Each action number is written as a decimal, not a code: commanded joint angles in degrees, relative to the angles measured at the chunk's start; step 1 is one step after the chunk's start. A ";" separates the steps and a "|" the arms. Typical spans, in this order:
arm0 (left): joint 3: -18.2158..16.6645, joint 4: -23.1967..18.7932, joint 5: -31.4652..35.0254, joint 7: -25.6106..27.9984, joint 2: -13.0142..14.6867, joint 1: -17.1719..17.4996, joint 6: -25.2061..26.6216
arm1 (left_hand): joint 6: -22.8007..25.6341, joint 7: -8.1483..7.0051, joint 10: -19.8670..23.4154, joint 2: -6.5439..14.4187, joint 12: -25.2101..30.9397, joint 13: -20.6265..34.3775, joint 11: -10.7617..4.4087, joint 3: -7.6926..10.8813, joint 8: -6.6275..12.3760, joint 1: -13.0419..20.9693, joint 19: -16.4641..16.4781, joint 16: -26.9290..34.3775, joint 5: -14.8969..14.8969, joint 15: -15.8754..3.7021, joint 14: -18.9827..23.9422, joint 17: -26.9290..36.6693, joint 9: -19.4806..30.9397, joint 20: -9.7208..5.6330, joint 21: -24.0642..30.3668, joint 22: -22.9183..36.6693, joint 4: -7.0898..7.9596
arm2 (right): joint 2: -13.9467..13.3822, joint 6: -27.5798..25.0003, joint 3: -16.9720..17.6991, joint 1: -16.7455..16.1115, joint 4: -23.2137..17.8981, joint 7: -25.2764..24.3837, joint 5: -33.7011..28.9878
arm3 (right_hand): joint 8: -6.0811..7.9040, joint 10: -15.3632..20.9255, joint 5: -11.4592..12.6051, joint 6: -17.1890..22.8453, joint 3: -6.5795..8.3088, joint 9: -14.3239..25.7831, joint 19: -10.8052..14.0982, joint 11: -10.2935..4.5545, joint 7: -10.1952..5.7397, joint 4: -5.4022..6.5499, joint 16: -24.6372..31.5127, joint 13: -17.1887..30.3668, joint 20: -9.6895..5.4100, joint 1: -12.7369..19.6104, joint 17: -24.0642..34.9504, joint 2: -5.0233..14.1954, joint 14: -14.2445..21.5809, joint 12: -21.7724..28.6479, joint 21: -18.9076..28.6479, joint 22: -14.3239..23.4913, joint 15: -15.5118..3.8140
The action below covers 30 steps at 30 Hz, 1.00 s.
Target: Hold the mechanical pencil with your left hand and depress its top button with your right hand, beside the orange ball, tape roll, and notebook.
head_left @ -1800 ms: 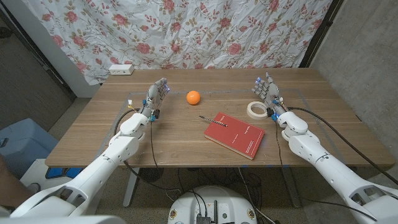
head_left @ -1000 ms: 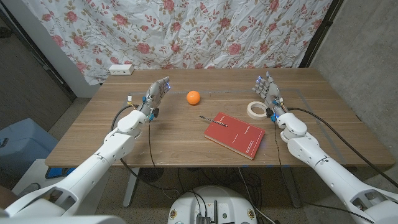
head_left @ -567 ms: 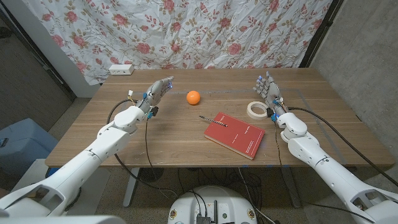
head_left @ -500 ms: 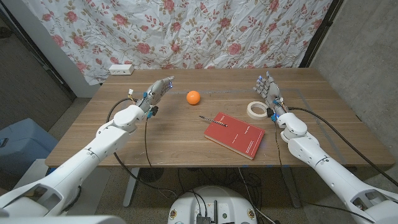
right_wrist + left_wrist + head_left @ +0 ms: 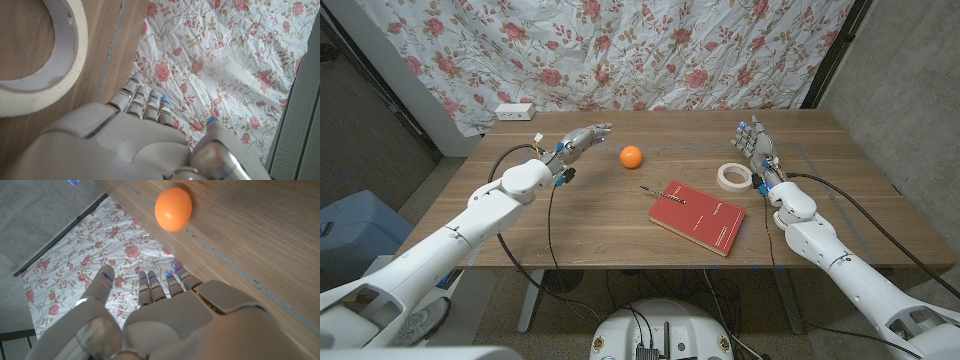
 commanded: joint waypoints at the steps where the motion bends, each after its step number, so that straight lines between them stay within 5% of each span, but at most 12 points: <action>1: 1.73 -2.72 7.21 -0.67 2.16 -0.96 -0.52 | 1.12 -0.33 1.22 -0.75 0.39 0.28 -0.39 0.10 0.61 1.61 1.16 0.16 -0.17 -5.46 1.01 0.23 0.23 -2.75 0.45 0.12 -0.38 | -0.65 0.81 0.62 -0.90 -0.34 -0.17 -0.08 | 0.39 0.40 0.56 0.24 0.47 0.20 -0.11 0.09 0.08 0.16 0.34 0.13 -0.03 -0.24 -0.08 0.19 0.21 0.39 0.28 0.17 -0.19; 18: 3.93 -10.82 15.87 -2.90 5.33 -1.65 5.52 | 3.78 -1.22 3.48 -3.08 0.20 0.29 -1.12 -0.38 1.17 5.38 2.34 -0.09 -0.03 -5.94 1.57 0.24 0.26 -3.52 0.12 0.08 -0.48 | -2.25 1.20 1.65 -2.41 -1.32 0.62 0.48 | 0.37 0.36 0.56 0.24 0.61 0.19 -0.17 0.08 0.07 0.09 0.41 -0.18 -0.03 -0.41 -0.54 0.24 0.16 0.41 0.35 0.16 -0.21; 30: 6.55 -15.70 23.19 -9.10 7.71 -5.41 9.77 | 5.82 -2.47 5.92 -5.66 0.05 0.30 -2.78 -0.69 1.46 10.00 3.61 0.02 0.27 -6.64 2.96 0.25 0.28 -3.59 0.04 0.07 -0.45 | -2.45 1.79 2.01 -1.94 -0.04 2.00 1.10 | 0.35 0.32 0.55 0.23 0.74 0.19 -0.23 0.04 0.12 0.01 0.44 -0.40 -0.02 -0.51 -0.91 0.27 0.09 0.43 0.39 0.16 -0.08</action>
